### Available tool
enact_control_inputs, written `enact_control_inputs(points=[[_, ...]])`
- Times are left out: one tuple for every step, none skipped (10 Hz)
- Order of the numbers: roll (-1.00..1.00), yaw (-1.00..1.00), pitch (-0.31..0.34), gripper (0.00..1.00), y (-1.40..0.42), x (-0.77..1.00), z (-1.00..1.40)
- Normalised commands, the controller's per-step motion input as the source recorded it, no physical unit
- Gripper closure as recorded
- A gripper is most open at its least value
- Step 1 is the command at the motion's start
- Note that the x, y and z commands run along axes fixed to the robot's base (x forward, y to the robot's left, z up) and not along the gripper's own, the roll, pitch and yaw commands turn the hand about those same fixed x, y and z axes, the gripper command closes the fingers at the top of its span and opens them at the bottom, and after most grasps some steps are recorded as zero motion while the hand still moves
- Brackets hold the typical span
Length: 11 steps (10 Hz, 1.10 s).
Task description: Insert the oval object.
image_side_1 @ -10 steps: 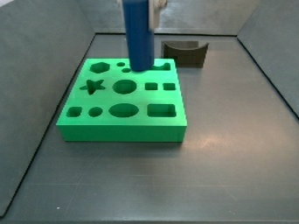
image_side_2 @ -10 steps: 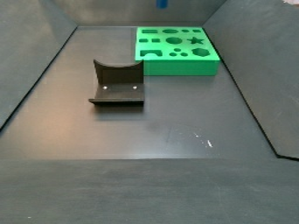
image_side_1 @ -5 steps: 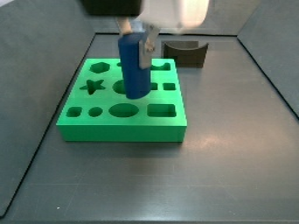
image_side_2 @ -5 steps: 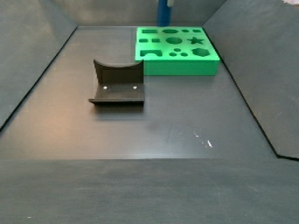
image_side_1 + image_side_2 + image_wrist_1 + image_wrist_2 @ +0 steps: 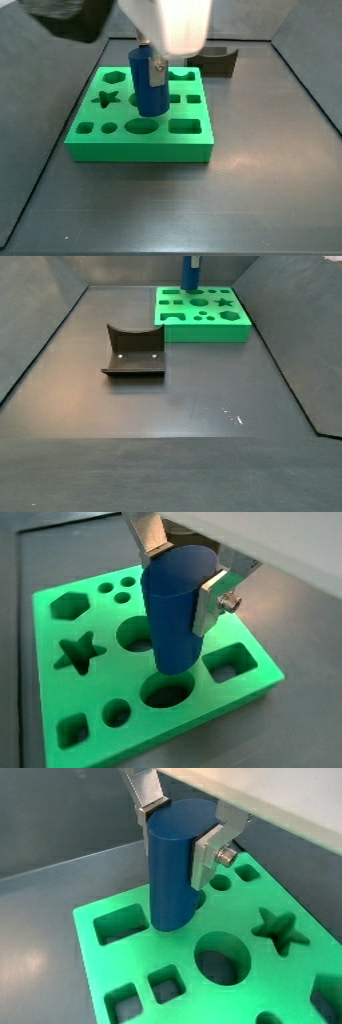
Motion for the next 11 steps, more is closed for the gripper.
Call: enact_control_inputs(points=[[0.16, -0.93, 0.053, 1.00, -0.14, -0.05, 0.00], [0.15, -0.92, 0.057, 1.00, -0.15, -0.05, 0.00], [0.09, -0.88, 0.027, 1.00, -0.28, 0.00, -0.04], [0.07, -0.84, 0.020, 1.00, -0.36, 0.00, -0.21], [0.00, -0.56, 0.000, 1.00, -0.24, -0.09, -0.24], [0.00, -0.15, 0.000, 1.00, 0.00, -0.02, -0.10], [0.00, 0.00, 0.000, 1.00, 0.00, 0.01, -0.05], [0.04, 0.00, 0.000, 1.00, 0.00, -0.03, -0.37], [0.02, 0.00, 0.000, 1.00, 0.00, -0.11, -0.37], [0.00, -0.04, 0.000, 1.00, 0.00, -0.17, -0.32], [-0.01, -0.06, 0.000, 1.00, -0.06, -0.08, -0.32]])
